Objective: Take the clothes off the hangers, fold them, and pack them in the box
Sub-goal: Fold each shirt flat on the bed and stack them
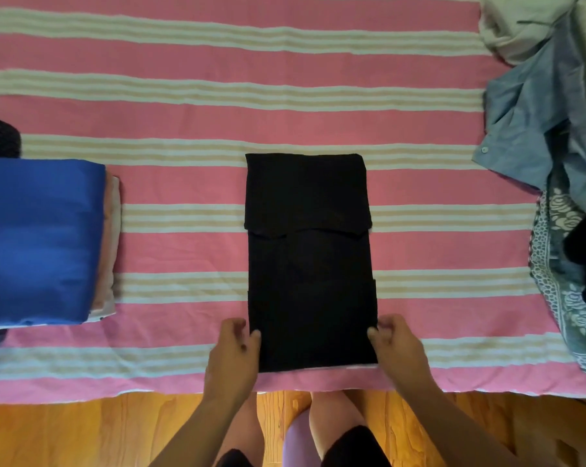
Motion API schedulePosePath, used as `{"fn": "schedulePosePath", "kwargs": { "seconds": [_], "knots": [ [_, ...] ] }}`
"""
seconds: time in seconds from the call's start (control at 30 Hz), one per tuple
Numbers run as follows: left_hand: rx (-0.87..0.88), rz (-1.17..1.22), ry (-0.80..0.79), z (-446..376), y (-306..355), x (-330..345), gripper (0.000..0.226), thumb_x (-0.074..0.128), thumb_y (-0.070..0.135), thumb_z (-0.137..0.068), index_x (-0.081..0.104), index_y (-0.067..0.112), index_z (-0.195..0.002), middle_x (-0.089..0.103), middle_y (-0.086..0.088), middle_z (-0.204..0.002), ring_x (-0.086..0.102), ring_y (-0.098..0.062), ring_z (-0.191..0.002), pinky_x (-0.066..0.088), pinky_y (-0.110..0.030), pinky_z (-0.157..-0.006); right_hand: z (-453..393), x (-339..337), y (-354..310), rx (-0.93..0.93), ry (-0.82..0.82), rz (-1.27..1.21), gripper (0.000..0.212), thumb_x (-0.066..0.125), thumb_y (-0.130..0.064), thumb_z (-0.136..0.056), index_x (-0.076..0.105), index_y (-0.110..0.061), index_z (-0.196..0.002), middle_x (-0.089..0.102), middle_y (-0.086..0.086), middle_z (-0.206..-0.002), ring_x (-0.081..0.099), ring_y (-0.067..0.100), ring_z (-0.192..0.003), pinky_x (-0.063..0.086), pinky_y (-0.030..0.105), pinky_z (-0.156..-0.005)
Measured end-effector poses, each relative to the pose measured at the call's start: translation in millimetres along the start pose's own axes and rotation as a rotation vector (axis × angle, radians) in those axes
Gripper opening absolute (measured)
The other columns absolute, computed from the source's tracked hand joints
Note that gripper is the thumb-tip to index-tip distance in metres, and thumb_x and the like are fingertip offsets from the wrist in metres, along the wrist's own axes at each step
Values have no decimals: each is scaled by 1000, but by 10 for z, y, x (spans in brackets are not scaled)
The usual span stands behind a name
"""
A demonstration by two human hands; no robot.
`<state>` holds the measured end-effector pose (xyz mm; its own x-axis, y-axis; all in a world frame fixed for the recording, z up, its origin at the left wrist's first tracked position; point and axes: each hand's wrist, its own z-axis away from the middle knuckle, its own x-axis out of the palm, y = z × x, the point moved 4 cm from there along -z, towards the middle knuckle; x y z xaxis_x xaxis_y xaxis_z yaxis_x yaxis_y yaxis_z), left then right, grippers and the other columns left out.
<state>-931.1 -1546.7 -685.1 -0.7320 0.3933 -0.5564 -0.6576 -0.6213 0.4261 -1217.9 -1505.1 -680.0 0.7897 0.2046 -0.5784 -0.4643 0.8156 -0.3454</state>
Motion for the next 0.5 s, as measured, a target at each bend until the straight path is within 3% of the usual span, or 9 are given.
{"fn": "schedulePosePath", "kwargs": {
  "seconds": [0.13,0.27,0.37,0.5],
  "knots": [
    [31,246,135,-664,730,-341,32,56,35,-102,53,18,-129,60,4,-107,60,-20,-100,45,-33,-85,-581,-329,-747,-133,155,-127,26,60,-34,-99,54,-22,-121,60,-5,-109,59,14,-96,47,30,-81],
    [83,276,126,-1313,1372,-498,33,58,40,-101,59,14,-121,63,-2,-109,63,-23,-99,53,-39,-91,-1353,-458,-1410,-79,113,-237,38,61,-37,-98,55,-15,-129,62,0,-120,59,21,-110,46,34,-89],
    [46,206,134,-1427,1466,-485,30,58,33,-102,62,4,-105,66,-15,-98,65,-31,-91,55,-40,-79,-1547,-490,-1498,-39,149,-158,25,62,-34,-98,64,-12,-110,67,6,-106,63,26,-99,44,33,-78],
    [-39,394,60,-1305,1353,-509,25,55,26,-105,63,2,-101,70,-14,-90,64,-23,-74,53,-35,-67,-1332,-515,-1380,-45,148,-251,21,61,-28,-99,66,-8,-92,67,7,-93,63,24,-86,48,35,-72]
  ]
}}
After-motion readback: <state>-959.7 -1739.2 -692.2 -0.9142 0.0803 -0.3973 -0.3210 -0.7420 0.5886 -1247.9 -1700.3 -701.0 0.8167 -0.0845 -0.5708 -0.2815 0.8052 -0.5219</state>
